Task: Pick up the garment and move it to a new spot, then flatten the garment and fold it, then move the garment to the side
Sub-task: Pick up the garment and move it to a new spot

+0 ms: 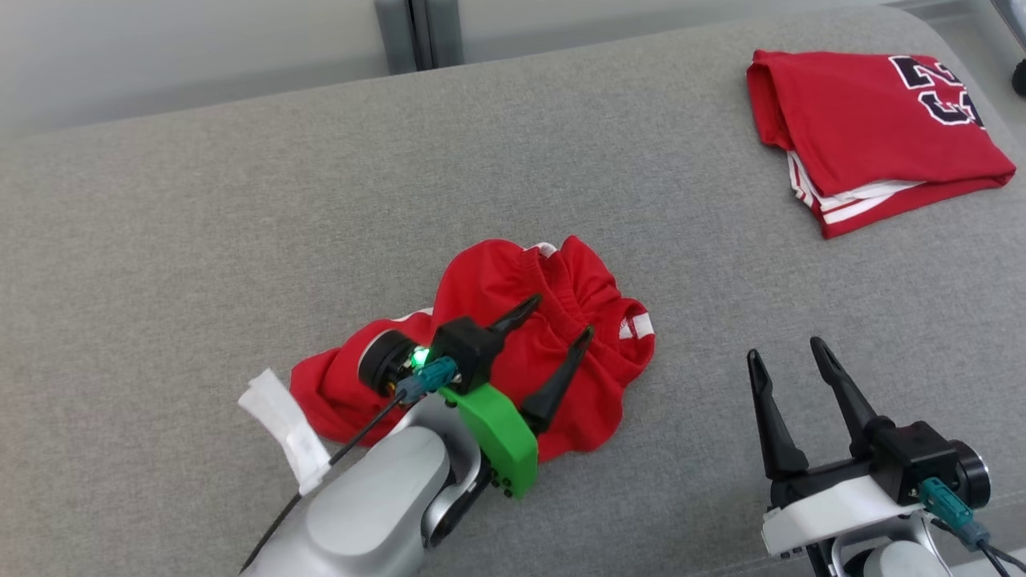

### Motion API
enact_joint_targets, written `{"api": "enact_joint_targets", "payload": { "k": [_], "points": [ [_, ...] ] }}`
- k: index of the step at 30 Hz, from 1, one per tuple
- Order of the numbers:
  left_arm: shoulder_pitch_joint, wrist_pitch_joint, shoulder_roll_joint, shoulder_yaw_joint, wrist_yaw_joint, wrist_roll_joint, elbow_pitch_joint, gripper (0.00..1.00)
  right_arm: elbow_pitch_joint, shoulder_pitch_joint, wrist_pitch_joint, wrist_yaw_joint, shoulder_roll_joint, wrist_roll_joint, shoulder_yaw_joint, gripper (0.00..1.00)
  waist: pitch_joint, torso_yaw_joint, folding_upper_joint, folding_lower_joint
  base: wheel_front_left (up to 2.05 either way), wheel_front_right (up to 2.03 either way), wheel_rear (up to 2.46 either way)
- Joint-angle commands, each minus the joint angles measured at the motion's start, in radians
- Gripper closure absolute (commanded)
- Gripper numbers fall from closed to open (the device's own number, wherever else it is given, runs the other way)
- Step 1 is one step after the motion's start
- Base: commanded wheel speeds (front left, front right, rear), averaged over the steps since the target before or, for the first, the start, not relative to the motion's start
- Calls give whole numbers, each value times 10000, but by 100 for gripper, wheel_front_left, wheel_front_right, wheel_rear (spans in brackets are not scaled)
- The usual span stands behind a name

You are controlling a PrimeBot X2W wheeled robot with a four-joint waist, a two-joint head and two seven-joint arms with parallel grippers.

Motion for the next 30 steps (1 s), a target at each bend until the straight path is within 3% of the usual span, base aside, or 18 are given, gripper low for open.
{"api": "enact_joint_targets", "payload": {
  "k": [1,9,14,17,23,30],
  "points": [
    [514,-27,204,243,265,280,-206,0,77,249,2,-7,-23,97,16,0,-1298,1194,-1,0,0,0,0],
    [3255,-29,720,2779,1657,820,-2130,0,288,894,2,-7,52,344,236,0,-2302,2332,-1,0,0,0,0],
    [5011,-28,817,4520,2089,1507,-3604,0,331,1035,2,-6,143,435,312,0,-2568,2749,-1,0,0,0,0],
    [5977,-28,590,5527,1946,1895,-4307,0,369,1095,0,-7,158,450,369,0,-2682,2973,-1,0,0,0,0],
    [7553,-29,56,7039,1238,3200,-5467,0,272,1330,2,-7,219,514,290,0,-2847,3260,-1,0,0,0,0],
    [8580,-18,-386,7694,444,4424,-5799,0,163,1782,2,-7,247,397,-99,0,-2972,3258,-1,0,0,0,0]
  ]
}}
